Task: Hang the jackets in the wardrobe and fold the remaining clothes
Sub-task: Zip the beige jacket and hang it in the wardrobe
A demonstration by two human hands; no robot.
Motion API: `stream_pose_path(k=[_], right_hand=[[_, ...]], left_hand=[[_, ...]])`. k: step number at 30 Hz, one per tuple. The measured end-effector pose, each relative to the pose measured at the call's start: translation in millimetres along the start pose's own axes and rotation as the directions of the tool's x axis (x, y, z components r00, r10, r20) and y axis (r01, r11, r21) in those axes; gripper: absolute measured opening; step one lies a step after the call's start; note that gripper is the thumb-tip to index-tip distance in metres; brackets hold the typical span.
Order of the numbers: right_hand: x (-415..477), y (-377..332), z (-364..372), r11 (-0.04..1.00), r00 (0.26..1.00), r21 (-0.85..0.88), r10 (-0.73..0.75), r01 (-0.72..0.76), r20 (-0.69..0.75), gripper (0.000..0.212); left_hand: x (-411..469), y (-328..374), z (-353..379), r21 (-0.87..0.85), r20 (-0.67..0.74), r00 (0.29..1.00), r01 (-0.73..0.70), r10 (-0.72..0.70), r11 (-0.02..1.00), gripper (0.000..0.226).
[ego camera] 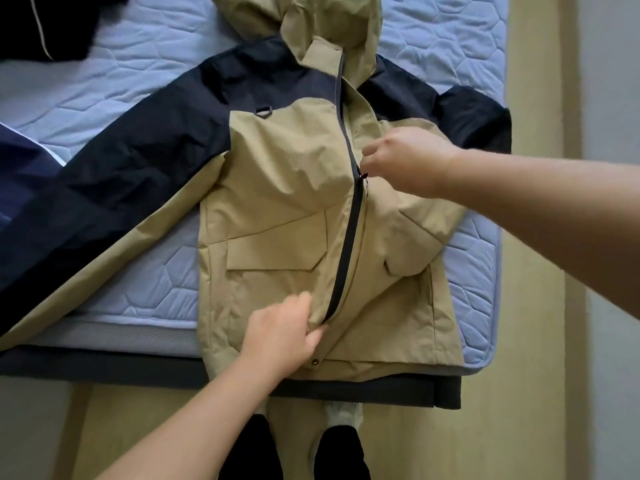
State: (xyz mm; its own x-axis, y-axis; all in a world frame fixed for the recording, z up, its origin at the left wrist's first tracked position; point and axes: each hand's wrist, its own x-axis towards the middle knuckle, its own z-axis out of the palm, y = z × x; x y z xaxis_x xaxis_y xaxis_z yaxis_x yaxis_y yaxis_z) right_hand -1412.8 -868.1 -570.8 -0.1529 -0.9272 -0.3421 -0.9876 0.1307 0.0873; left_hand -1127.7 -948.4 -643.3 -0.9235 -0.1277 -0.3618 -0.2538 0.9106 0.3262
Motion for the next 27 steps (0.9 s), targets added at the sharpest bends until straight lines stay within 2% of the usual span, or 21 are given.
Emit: stream_pose_path(k=[2, 4, 7, 9, 13, 18, 20, 23, 27], right_hand=[[-1, 0, 4, 0.998, 1.0, 0.059, 0.016, -0.016, 0.006, 0.028], [0, 1, 9, 0.995, 0.997, 0.096, -0.018, 0.025, -0.071, 0.027], [4, 3, 12, 0.992, 0.988, 0.082, -0.083, 0.094, -0.129, 0.025], [6, 7, 11, 0.989, 0.98, 0.043, -0.132, 0.14, -0.148, 0.025], [15, 27, 6, 0.989, 0.972, -0.019, -0.144, 0.143, -0.188, 0.026], [26, 34, 2, 0.996, 0.994, -0.043, -0.076, 0.073, -0.077, 0.028], [28, 29, 3, 0.997, 0.994, -0.013, -0.073, 0.072, -0.085, 0.028], [32, 26, 4, 0.993, 0.975, 0.006, -0.118, 0.122, -0.189, 0.024], [34, 27, -1, 0.988, 0.964, -0.013, -0.154, 0.155, -0.215, 0.025]], left_hand=[[34, 13, -24, -0.138, 0.042, 0.99, 0.142, -0.137, 0.98, 0.039], [71, 28, -42, -0.253, 0.065, 0.967, 0.256, -0.248, 0.933, 0.042], [120, 44, -59, -0.424, 0.161, 0.915, 0.404, -0.371, 0.811, 0.03], [129, 45, -60, -0.428, 0.161, 0.91, 0.412, -0.381, 0.804, 0.019], [90, 24, -32, -0.278, 0.087, 0.929, 0.37, -0.36, 0.887, 0.015], [60, 5, -11, -0.142, 0.192, 0.906, 0.407, -0.378, 0.902, 0.013], [75, 14, -25, -0.175, 0.139, 0.921, 0.385, -0.365, 0.906, 0.018], [119, 31, -62, -0.305, -0.031, 0.93, 0.341, -0.367, 0.889, 0.031], [158, 36, -89, -0.317, -0.023, 0.921, 0.363, -0.39, 0.876, 0.02]])
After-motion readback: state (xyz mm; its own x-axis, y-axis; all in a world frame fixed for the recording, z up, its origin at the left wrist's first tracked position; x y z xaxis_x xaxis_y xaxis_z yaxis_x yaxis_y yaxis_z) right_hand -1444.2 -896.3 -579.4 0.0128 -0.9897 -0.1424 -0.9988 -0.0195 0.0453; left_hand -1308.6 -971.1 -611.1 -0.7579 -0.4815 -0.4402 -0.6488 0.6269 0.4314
